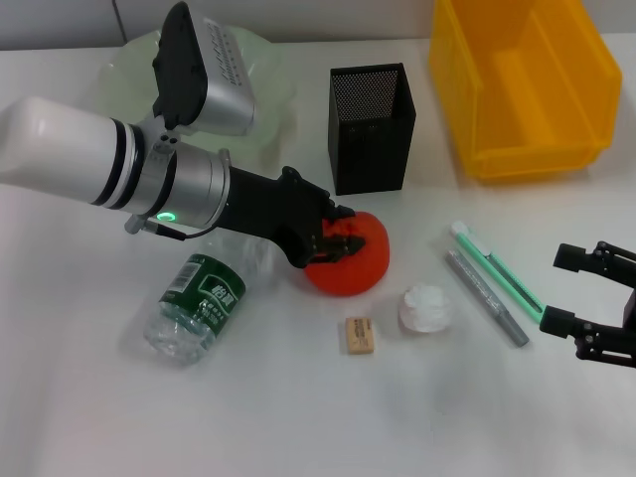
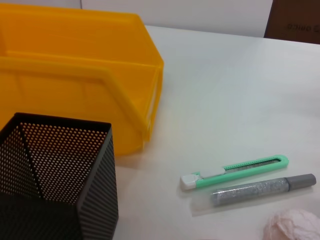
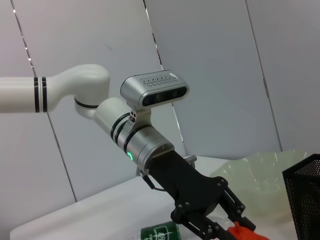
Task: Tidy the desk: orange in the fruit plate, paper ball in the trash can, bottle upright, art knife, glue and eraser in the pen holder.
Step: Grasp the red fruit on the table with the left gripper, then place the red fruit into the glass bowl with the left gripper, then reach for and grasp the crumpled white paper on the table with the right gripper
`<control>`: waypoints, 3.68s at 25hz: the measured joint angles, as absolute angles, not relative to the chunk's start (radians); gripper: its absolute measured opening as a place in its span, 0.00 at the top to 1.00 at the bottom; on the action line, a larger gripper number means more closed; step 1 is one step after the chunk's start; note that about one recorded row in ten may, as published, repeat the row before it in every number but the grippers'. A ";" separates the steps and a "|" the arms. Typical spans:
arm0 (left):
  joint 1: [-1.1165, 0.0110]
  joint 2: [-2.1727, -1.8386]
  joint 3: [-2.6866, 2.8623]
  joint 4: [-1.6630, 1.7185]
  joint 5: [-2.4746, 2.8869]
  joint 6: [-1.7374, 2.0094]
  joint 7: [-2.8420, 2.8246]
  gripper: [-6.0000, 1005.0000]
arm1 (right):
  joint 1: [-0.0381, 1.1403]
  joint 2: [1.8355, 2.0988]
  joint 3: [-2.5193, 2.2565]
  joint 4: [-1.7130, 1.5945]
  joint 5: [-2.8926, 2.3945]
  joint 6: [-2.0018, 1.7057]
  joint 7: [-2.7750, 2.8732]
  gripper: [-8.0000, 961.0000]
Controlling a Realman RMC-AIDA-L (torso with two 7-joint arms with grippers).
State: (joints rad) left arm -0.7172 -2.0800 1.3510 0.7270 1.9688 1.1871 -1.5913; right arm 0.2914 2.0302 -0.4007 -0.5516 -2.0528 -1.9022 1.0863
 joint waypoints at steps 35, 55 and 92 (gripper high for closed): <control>-0.488 -2.073 1.162 0.952 1.508 0.733 -1.669 0.48 | 0.305 2.051 -0.400 -0.543 -2.052 -1.898 1.093 0.17; -0.371 -1.999 1.113 0.908 1.656 1.673 -1.466 0.19 | 0.396 2.064 -0.508 -1.489 -2.129 -2.005 1.962 0.18; -0.352 -1.997 1.042 0.872 1.740 1.756 -1.441 0.19 | 0.763 2.088 -1.564 -1.060 -2.482 -1.512 2.363 0.20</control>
